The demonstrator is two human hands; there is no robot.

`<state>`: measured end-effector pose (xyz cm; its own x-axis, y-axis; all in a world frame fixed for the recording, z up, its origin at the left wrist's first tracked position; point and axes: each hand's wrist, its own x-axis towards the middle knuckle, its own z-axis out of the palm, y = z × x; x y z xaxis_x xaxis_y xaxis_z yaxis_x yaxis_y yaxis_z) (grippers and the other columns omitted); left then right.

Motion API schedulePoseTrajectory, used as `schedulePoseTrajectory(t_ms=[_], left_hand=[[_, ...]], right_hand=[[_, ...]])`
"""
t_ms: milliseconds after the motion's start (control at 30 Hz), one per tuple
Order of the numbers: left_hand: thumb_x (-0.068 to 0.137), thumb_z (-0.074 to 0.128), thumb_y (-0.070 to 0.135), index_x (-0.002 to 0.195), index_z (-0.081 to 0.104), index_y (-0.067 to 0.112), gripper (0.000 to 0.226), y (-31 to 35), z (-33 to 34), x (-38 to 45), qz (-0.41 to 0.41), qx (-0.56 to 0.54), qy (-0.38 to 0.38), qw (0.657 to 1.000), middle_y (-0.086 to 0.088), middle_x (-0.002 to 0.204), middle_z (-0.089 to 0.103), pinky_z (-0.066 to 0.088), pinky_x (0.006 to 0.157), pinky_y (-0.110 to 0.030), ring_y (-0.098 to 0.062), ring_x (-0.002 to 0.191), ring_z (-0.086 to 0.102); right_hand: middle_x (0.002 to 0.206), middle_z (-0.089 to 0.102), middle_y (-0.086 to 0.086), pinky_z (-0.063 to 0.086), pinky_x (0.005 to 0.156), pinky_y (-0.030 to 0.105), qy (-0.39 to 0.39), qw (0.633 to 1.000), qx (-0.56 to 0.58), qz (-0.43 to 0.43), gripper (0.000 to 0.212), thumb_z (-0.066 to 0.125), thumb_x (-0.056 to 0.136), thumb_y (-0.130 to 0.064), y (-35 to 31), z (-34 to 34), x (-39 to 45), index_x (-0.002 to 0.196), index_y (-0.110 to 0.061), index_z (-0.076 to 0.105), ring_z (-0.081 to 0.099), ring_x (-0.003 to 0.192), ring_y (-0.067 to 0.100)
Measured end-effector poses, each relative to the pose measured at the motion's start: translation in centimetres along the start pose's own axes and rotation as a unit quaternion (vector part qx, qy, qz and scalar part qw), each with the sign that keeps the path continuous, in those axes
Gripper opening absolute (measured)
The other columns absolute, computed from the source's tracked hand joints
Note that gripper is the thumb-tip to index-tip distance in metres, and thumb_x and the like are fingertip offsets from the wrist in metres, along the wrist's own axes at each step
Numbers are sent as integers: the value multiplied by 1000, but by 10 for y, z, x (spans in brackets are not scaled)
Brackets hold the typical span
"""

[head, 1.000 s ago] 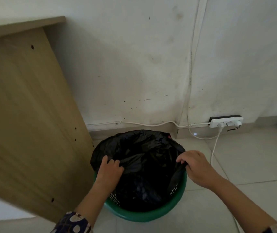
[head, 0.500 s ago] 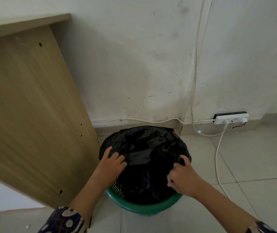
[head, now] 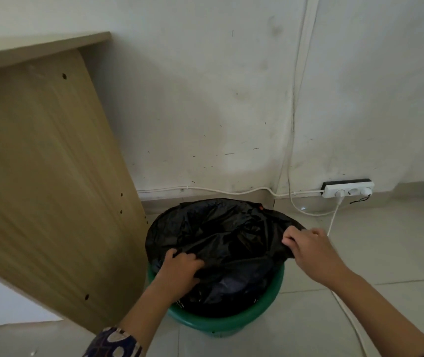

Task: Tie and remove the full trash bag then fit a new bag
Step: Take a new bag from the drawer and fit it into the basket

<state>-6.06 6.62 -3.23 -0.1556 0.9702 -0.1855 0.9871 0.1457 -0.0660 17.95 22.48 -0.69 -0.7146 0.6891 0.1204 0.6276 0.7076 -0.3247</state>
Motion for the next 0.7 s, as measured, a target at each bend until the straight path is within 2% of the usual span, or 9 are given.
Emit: schedulePoseTrajectory(t_ms=[33, 100, 167, 267, 333, 400, 467, 600, 700], left_hand=[[73, 68, 29, 100, 58, 23, 30, -4, -2, -5, 17, -10, 77, 997, 1, 101, 61, 35, 103, -45, -17, 98, 58], [51, 74, 23, 78, 46, 31, 40, -13, 2, -14, 51, -69, 179, 980, 11, 72, 60, 51, 82, -29, -7, 66, 60], [49, 64, 14, 77, 39, 30, 40, -16, 4, -25, 69, -117, 211, 968, 12, 62, 58, 47, 59, -20, -8, 52, 56], [50, 61, 19, 81, 43, 32, 38, -15, 7, -41, 74, -66, 227, 969, 10, 64, 60, 43, 38, -17, -8, 46, 57], [52, 61, 18, 83, 46, 32, 37, -17, 14, -50, 75, -61, 242, 965, 9, 65, 61, 46, 38, -18, -9, 49, 59], [62, 58, 18, 85, 48, 29, 28, -18, 23, -59, 94, -58, 264, 958, 7, 64, 61, 48, 42, -19, -11, 51, 60], [71, 51, 20, 86, 52, 27, 17, -14, 32, -73, 122, -29, 276, 953, 4, 63, 60, 46, 43, -19, -12, 51, 56], [72, 47, 20, 87, 57, 25, 19, -3, 57, -99, 129, 5, 258, 957, 4, 63, 57, 40, 46, -19, -11, 56, 45], [87, 39, 21, 97, 52, 24, 17, -2, 79, -113, 98, -46, 221, 969, 4, 75, 53, 41, 41, -18, -11, 53, 51]], right_hand=[[76, 54, -8, 30, 94, 31, -18, 999, -34, 17, 17, 29, 97, -27, 2, 3, 0, 83, -27, 38, 56, 83, 17], [90, 62, -4, 29, 93, 31, -1, 1000, -9, 22, 26, 23, 95, -35, -5, 5, -4, 89, -26, 47, 57, 91, 18], [100, 65, -9, 23, 86, 23, 87, 993, 74, -23, 53, 17, 87, -53, -21, 9, -9, 101, -25, 59, 55, 97, 12], [107, 55, -21, 16, 97, 24, 34, 986, 104, -128, 72, 17, 79, -75, -45, 17, -22, 115, -29, 58, 42, 107, -2], [100, 61, -18, 17, 100, 31, 26, 981, 4, -190, 64, 21, 83, -71, -43, 34, -29, 110, -30, 61, 43, 103, 0], [88, 66, -10, 24, 97, 34, 44, 979, -37, -194, 54, 24, 88, -63, -32, 48, -36, 93, -28, 65, 47, 94, 4], [87, 63, -4, 27, 94, 33, 58, 981, -23, -185, 51, 25, 90, -60, -21, 59, -47, 87, -25, 62, 50, 91, 8], [106, 49, 1, 43, 86, 31, 34, 992, 30, -115, 48, 28, 88, -62, -6, 72, -66, 99, -22, 52, 61, 88, 23], [115, 44, 3, 45, 83, 29, 27, 992, 93, -78, 52, 42, 80, -66, -4, 78, -70, 99, -19, 54, 58, 94, 19]])
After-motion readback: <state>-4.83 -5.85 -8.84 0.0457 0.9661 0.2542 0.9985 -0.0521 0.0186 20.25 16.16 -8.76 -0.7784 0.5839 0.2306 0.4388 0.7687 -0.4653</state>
